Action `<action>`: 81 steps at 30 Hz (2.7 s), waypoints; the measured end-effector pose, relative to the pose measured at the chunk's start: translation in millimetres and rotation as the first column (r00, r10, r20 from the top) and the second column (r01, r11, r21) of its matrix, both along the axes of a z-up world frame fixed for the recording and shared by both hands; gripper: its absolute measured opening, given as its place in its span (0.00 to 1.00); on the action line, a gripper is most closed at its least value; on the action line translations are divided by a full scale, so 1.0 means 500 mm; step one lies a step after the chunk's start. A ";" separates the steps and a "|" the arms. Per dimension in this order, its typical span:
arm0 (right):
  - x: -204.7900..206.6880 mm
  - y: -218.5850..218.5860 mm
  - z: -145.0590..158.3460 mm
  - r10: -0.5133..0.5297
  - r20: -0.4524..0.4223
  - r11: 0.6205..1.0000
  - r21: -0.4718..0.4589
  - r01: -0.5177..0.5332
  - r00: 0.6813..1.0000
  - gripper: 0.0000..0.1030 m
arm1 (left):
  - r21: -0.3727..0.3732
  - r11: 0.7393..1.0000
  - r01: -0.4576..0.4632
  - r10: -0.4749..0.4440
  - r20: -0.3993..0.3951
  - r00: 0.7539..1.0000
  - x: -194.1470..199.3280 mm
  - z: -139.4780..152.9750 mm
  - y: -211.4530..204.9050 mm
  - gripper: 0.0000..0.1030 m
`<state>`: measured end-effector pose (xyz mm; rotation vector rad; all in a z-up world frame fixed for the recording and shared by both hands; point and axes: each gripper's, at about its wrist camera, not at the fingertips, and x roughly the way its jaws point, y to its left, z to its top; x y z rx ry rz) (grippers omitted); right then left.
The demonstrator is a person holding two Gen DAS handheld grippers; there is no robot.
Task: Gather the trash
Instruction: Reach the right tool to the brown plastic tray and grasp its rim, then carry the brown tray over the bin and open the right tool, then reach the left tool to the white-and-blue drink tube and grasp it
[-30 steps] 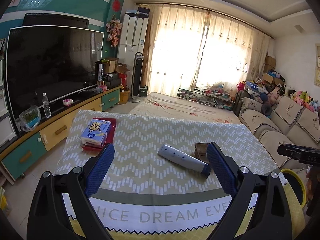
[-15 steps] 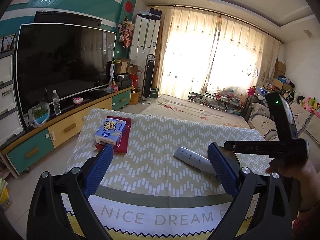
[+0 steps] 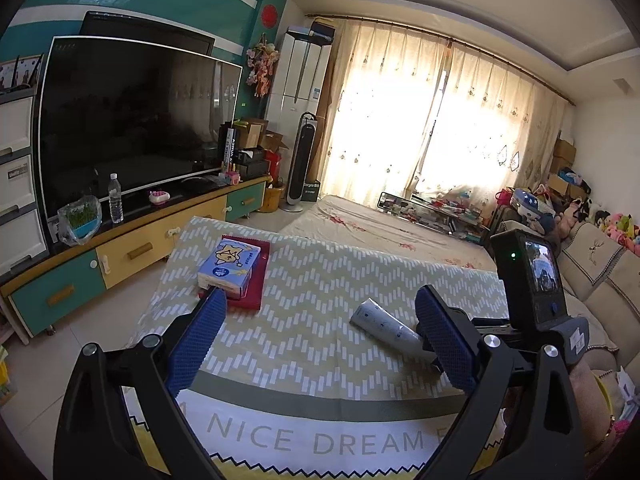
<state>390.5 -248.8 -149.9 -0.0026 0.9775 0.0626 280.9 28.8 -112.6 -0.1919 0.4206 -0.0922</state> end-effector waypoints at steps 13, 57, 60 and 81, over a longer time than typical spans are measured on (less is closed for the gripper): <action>-0.012 -0.036 0.003 0.002 0.010 1.000 -0.010 -0.002 1.000 0.65 | 0.009 1.000 0.002 -0.002 -0.012 1.000 0.002 -0.004 -0.005 0.91; -0.519 -0.701 -0.032 -0.588 0.065 0.808 0.025 0.588 0.806 0.77 | 0.117 0.991 0.061 -0.057 -0.035 0.998 0.008 -0.024 -0.061 0.91; -0.527 -0.705 -0.020 -0.594 0.087 0.805 0.046 0.592 0.800 0.77 | 0.117 0.990 0.072 -0.067 -0.047 0.997 0.010 -0.025 -0.066 0.91; -0.603 -0.722 0.032 -0.560 0.168 0.825 0.200 0.528 0.811 0.80 | 0.066 0.998 0.012 0.019 -0.451 0.892 0.163 -0.081 -0.212 0.91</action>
